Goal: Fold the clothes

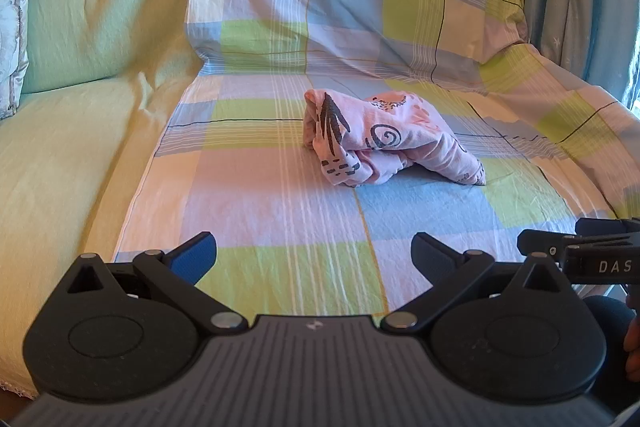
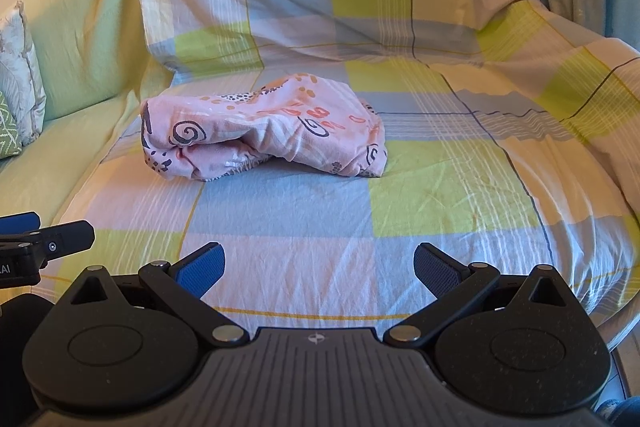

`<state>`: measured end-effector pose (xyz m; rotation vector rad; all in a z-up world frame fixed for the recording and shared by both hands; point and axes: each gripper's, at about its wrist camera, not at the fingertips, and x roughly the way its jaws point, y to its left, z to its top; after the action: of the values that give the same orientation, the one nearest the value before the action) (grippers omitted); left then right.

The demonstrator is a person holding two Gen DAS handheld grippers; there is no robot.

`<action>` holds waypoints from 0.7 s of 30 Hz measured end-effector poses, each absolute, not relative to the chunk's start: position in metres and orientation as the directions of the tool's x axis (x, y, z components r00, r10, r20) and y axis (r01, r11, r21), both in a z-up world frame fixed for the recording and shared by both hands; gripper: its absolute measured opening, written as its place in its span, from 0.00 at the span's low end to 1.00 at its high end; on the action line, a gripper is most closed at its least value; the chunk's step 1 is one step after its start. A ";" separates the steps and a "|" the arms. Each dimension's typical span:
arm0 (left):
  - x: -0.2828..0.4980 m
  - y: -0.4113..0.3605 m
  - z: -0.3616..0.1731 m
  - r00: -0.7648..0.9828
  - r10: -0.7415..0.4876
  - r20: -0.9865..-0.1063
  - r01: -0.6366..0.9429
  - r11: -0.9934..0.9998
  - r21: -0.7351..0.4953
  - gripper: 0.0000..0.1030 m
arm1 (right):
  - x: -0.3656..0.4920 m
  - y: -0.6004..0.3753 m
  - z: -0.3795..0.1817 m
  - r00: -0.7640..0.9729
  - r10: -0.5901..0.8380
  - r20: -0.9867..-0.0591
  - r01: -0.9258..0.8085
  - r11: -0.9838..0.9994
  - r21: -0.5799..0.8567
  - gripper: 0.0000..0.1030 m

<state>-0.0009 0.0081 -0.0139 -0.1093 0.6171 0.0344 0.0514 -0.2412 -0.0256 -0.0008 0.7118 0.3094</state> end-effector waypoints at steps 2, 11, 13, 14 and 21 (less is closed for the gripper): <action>-0.001 0.008 -0.014 0.815 -0.001 -0.580 -0.063 0.994 -0.090 0.99 | 0.051 -0.241 -0.026 0.714 0.279 -0.643 -0.279 0.955 0.104 1.00; 0.000 0.009 -0.014 0.814 -0.003 -0.580 -0.064 0.994 -0.094 0.99 | 0.051 -0.241 -0.026 0.713 0.278 -0.644 -0.279 0.955 0.103 1.00; 0.000 0.009 -0.014 0.814 -0.005 -0.580 -0.063 0.993 -0.096 0.99 | 0.051 -0.241 -0.026 0.712 0.278 -0.645 -0.279 0.955 0.103 1.00; 0.000 0.009 -0.014 0.815 -0.005 -0.580 -0.062 0.993 -0.096 0.99 | 0.051 -0.241 -0.026 0.712 0.278 -0.645 -0.279 0.955 0.103 1.00; 0.000 0.009 -0.014 0.815 -0.005 -0.580 -0.063 0.993 -0.098 0.99 | 0.052 -0.241 -0.026 0.711 0.277 -0.646 -0.280 0.955 0.101 1.00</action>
<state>0.0001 0.0088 -0.0143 -0.1142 0.6179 0.0311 0.0521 -0.2408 -0.0262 -0.0045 0.7160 0.3088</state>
